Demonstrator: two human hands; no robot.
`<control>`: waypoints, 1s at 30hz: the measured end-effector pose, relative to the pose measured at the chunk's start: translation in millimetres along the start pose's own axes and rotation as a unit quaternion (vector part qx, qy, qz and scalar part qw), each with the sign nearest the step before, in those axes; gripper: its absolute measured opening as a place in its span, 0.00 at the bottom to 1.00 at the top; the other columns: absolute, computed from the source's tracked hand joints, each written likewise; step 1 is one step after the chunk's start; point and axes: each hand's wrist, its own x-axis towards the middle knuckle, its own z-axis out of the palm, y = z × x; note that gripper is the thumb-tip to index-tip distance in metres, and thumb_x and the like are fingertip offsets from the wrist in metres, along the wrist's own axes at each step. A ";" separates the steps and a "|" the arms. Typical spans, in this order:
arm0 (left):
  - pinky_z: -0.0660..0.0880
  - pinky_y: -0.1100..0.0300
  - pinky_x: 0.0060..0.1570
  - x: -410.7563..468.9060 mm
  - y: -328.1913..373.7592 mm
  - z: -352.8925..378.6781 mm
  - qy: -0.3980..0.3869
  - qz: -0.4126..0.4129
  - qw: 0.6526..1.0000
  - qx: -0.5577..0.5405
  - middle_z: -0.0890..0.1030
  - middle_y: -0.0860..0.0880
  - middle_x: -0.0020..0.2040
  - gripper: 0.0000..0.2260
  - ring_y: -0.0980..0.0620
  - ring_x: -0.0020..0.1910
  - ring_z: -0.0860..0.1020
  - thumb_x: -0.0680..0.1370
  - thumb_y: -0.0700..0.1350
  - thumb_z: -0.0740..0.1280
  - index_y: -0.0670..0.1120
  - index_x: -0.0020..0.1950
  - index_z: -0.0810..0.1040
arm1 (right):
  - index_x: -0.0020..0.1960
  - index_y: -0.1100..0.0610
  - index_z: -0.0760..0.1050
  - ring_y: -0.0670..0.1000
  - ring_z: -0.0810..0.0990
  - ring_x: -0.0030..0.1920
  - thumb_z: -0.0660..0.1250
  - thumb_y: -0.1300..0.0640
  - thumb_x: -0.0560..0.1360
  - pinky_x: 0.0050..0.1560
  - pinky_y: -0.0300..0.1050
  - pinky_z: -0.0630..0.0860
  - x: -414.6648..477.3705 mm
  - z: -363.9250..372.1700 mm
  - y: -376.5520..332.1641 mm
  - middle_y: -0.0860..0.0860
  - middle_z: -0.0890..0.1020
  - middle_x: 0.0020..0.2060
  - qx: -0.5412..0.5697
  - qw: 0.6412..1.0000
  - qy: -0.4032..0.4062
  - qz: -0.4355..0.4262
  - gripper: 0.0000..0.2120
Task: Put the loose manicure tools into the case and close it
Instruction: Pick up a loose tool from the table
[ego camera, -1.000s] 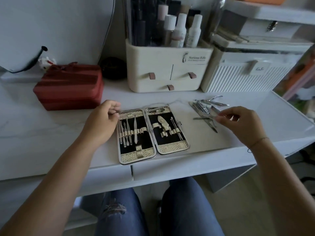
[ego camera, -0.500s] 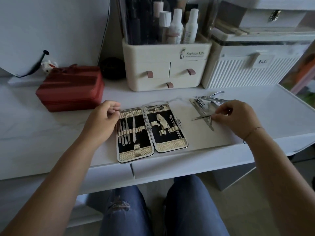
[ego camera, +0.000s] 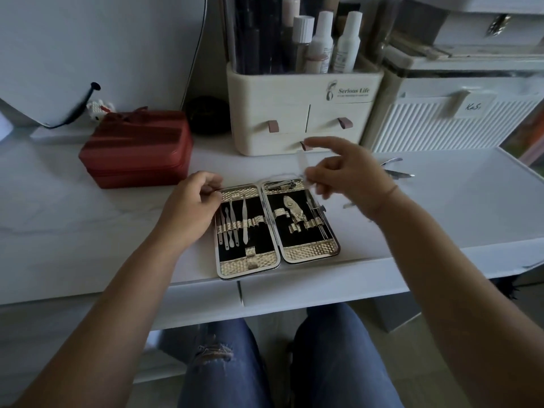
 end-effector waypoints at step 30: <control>0.64 0.64 0.53 -0.4 -1.8 -1.3 -0.005 0.028 0.998 0.049 0.74 0.56 0.51 0.12 0.58 0.52 0.71 0.76 0.38 0.64 0.49 0.57 0.77 | 0.55 0.64 0.75 0.43 0.78 0.28 0.68 0.66 0.73 0.30 0.34 0.75 39.0 30.6 9.7 0.54 0.81 0.35 -0.097 0.987 -0.124 0.034 0.11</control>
